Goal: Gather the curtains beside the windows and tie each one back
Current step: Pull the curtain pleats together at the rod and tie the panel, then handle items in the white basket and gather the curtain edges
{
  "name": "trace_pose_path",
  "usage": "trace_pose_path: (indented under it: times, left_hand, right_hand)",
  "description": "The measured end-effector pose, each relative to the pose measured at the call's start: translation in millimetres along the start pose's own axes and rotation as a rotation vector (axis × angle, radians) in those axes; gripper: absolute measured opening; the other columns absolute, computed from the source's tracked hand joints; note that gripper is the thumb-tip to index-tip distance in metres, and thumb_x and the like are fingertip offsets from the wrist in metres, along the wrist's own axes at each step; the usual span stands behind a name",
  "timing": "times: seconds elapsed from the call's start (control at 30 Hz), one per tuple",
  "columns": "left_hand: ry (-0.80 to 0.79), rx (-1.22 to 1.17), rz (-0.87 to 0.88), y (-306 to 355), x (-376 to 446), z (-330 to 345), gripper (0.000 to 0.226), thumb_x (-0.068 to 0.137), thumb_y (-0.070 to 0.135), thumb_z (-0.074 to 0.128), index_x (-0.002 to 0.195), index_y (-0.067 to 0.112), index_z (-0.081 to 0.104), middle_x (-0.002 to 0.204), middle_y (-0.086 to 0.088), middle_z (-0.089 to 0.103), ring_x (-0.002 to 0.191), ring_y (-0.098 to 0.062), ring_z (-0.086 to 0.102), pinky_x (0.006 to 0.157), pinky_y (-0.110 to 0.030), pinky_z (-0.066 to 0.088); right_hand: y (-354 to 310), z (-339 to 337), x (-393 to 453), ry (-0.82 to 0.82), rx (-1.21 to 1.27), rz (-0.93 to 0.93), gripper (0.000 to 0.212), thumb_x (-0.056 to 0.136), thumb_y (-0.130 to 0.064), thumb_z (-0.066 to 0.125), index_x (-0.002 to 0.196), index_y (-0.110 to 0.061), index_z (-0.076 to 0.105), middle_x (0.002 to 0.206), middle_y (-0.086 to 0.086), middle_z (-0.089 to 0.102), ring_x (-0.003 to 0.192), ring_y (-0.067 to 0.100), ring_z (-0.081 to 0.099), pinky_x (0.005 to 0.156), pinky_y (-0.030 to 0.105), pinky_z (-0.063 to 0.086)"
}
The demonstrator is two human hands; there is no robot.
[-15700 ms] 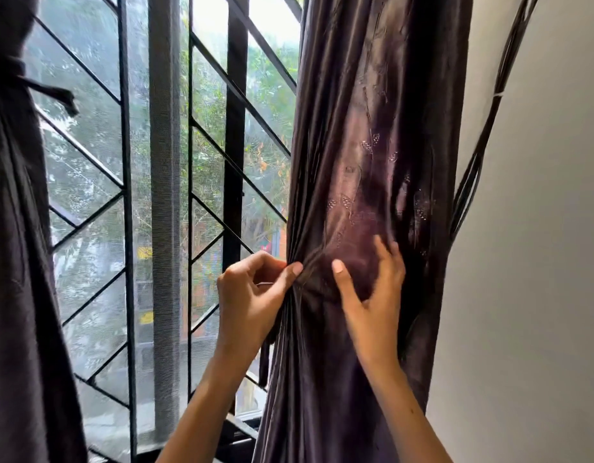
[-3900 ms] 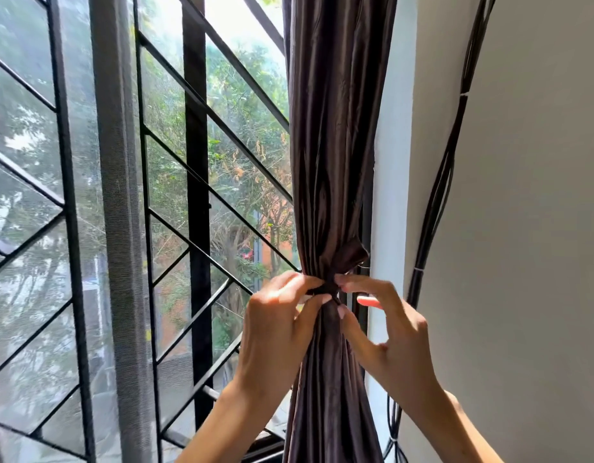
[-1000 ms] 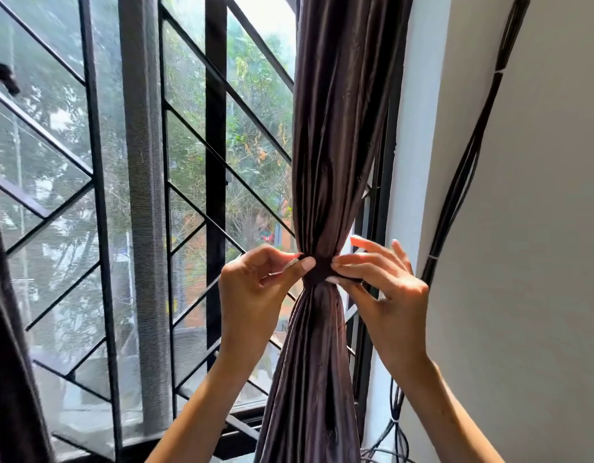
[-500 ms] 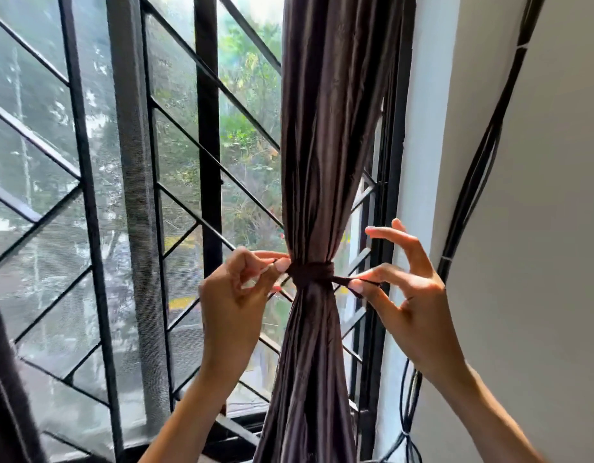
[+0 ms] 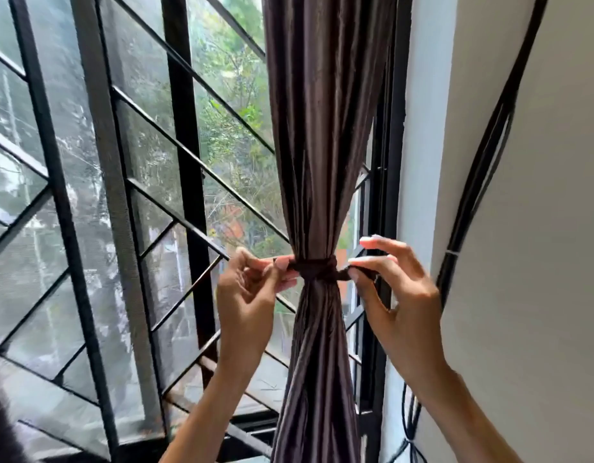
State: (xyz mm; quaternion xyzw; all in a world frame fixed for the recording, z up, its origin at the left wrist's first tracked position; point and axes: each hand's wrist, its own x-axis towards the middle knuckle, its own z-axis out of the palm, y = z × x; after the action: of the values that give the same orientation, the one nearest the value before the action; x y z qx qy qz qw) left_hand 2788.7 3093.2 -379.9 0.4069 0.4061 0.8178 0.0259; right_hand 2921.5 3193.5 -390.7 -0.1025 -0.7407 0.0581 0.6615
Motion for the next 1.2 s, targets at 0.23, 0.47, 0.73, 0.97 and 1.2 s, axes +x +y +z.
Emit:
trace_pose_path:
  times: [0.23, 0.47, 0.73, 0.97, 1.2]
  left_hand:
    - [-0.039, -0.156, -0.178, -8, -5, 32, 0.016, 0.088, 0.002, 0.056, 0.079, 0.008, 0.045, 0.075, -0.008, 0.069, 0.077, -0.021, 0.071, 0.071, -0.028, 0.058]
    - [0.063, 0.265, 0.112, -3, -19, 4, 0.013, 0.084, 0.016, 0.068, 0.092, 0.016, 0.058, 0.086, -0.003, 0.072, 0.084, -0.016, 0.071, 0.075, -0.025, 0.055]
    - [0.371, 0.881, 0.259, 18, -87, -136, 0.012, 0.091, 0.013, 0.056, 0.101, 0.015, 0.063, 0.103, 0.011, 0.069, 0.096, -0.005, 0.066, 0.085, -0.027, 0.051]
    - [0.480, 1.155, 0.199, 63, -181, -286, 0.014, 0.091, 0.010, 0.056, 0.100, 0.014, 0.066, 0.101, 0.012, 0.068, 0.092, -0.001, 0.064, 0.087, -0.014, 0.044]
    - [0.581, 1.208, -0.114, 95, -234, -481, 0.016, 0.090, 0.018, 0.052, 0.096, 0.018, 0.067, 0.093, 0.010, 0.069, 0.082, -0.003, 0.064, 0.080, -0.012, 0.046]
  right_hand:
    - [2, -6, -18, 0.039, 0.028, -0.091, 0.029, 0.084, 0.003, 0.050, 0.101, -0.005, 0.071, 0.116, 0.004, 0.063, 0.117, 0.020, 0.056, 0.095, 0.037, 0.048]
    - [-26, 16, -41, 0.092, 0.126, -0.247, 0.026, 0.081, 0.002, 0.052, 0.087, -0.009, 0.075, 0.111, 0.005, 0.067, 0.112, 0.023, 0.060, 0.096, 0.049, 0.044]
    - [-109, 87, -102, -0.244, 0.520, -0.188, 0.026, 0.093, -0.009, 0.045, 0.096, -0.006, 0.071, 0.112, 0.007, 0.066, 0.111, 0.024, 0.059, 0.095, 0.036, 0.046]
    - [-213, 162, -199, -0.515, 0.611, -0.064, 0.024, 0.087, -0.001, 0.049, 0.093, -0.001, 0.072, 0.110, 0.006, 0.067, 0.104, 0.024, 0.061, 0.093, 0.029, 0.046]
    - [-358, 253, -299, -0.733, 0.656, 0.018, 0.023, 0.087, -0.004, 0.049, 0.095, -0.005, 0.070, 0.111, 0.002, 0.066, 0.104, 0.018, 0.060, 0.091, 0.025, 0.047]
